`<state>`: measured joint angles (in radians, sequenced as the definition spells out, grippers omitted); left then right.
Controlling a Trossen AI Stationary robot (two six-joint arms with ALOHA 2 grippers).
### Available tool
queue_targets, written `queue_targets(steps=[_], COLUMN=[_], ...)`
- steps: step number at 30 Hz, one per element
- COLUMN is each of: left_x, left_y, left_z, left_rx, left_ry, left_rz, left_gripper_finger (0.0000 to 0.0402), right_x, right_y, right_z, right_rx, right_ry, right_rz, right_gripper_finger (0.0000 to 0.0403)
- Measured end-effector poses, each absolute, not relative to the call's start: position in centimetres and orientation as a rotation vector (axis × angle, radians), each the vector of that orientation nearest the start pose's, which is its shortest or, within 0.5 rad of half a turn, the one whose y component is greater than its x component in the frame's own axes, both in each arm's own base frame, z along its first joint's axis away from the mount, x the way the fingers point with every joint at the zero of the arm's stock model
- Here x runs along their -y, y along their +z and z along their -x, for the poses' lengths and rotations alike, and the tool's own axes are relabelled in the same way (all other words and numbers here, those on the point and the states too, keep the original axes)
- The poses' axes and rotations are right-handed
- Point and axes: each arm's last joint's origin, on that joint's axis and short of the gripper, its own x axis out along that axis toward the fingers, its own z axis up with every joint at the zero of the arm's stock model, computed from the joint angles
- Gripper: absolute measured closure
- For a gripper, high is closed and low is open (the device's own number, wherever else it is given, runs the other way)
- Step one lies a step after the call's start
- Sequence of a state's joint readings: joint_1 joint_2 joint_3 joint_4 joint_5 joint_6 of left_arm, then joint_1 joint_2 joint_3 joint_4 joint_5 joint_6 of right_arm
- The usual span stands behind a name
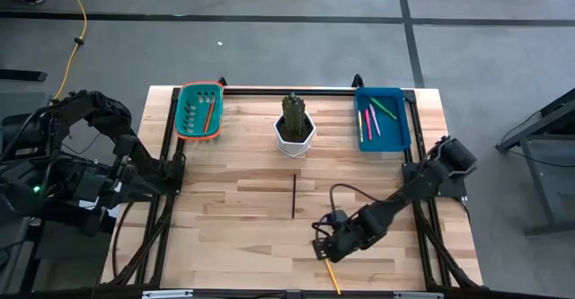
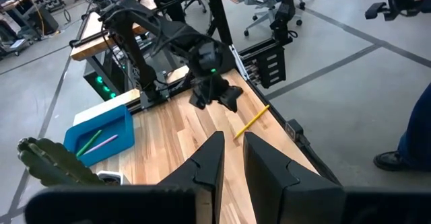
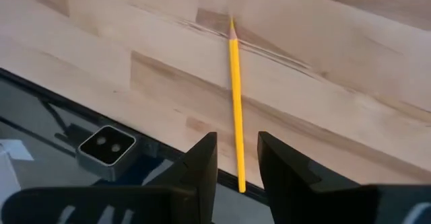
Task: Sort pens & pencils
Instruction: Put the yellow pencil into the green bin
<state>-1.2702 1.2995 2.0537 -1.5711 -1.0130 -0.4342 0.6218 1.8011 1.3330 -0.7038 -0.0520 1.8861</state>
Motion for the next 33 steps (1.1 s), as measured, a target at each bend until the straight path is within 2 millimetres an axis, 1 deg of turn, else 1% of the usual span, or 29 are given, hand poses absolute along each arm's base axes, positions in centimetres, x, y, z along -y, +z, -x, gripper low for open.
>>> queue_targets(steps=[10,12,16,20,27,33], left_x=[13.0,13.0,13.0,12.9,12.9,12.9], left_y=[50.9,50.9,50.9,50.9,50.9,50.9], left_z=[-6.6,-6.6,-6.6,-6.6,-6.6,-6.6], left_rx=[-0.378,-0.378,-0.378,-0.381,-0.383,-0.385], left_ry=[-0.160,-0.160,-0.162,-0.168,-0.171,-0.174], left_rz=[-0.316,-0.316,-0.316,-0.317,-0.318,-0.318], left_gripper_finger=[0.0355,0.0355,0.0355,0.0355,0.0355,0.0355], right_x=[-23.1,-23.4,-23.7,-23.8,-23.8,-24.1], right_y=[17.8,17.4,17.5,17.9,17.9,18.1], right_z=[-31.8,-32.1,-32.4,-32.6,-32.6,-33.0], right_rx=[-1.354,-1.367,-1.388,-1.384,-1.382,-1.338], right_ry=[-0.654,-0.661,-0.693,-0.683,-0.690,-0.643], right_rz=[-1.194,-1.183,-1.153,-1.153,-1.156,-1.190], right_gripper_finger=[0.0307,0.0307,0.0307,0.0308,0.0320,0.0320])
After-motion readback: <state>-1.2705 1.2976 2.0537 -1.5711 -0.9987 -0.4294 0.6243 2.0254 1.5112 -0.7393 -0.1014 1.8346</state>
